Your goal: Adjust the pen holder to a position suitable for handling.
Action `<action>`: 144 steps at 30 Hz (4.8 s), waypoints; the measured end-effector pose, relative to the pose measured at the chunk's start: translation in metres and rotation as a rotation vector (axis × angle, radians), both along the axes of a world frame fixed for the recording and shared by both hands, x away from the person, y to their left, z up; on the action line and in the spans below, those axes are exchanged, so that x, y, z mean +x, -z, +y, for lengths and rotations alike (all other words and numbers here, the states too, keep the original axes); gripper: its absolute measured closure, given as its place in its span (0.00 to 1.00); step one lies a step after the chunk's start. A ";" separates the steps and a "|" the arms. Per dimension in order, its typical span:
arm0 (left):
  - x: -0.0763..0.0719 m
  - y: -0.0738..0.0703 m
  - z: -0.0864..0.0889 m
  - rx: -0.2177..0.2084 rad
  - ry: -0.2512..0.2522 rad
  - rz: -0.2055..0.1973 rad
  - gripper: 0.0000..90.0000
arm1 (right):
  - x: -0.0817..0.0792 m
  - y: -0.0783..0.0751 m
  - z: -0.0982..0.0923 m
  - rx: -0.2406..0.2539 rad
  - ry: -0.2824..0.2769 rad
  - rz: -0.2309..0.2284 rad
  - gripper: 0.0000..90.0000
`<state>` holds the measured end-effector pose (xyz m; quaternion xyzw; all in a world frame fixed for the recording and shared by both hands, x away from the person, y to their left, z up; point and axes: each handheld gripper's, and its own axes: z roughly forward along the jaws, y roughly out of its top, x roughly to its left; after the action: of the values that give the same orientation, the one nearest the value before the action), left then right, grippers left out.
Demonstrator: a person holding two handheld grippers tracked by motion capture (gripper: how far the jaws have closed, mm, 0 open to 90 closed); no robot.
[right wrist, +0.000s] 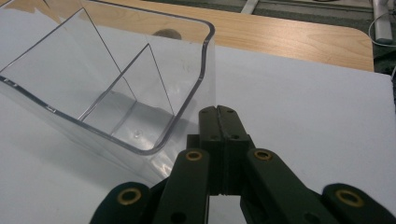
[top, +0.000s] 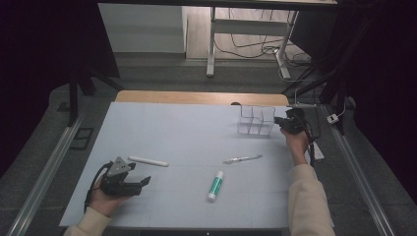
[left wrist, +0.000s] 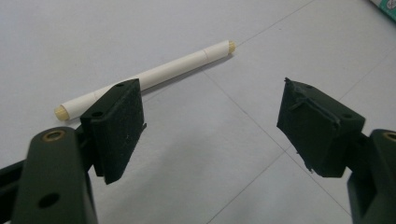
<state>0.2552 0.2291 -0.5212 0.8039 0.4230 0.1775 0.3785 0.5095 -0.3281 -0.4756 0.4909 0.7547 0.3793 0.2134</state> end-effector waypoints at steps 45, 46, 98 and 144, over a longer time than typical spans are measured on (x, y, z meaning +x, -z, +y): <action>0.001 0.001 0.000 0.013 0.003 0.004 0.25 | 0.006 0.002 0.041 -0.016 -0.066 -0.015 0.99; 0.001 0.001 0.000 0.014 0.004 0.003 0.25 | 0.006 0.002 0.043 -0.011 -0.067 -0.014 0.99; 0.001 0.001 0.000 0.019 -0.005 0.005 0.25 | 0.001 0.007 0.127 0.030 -0.178 -0.019 0.99; 0.001 0.002 0.003 0.019 -0.019 0.005 0.25 | -0.038 -0.013 0.095 0.029 -0.249 -0.071 0.71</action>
<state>0.2561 0.2317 -0.5228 0.8040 0.4297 0.1833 0.3680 0.4718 -0.2330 -0.4624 0.3829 0.7961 0.4310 0.1841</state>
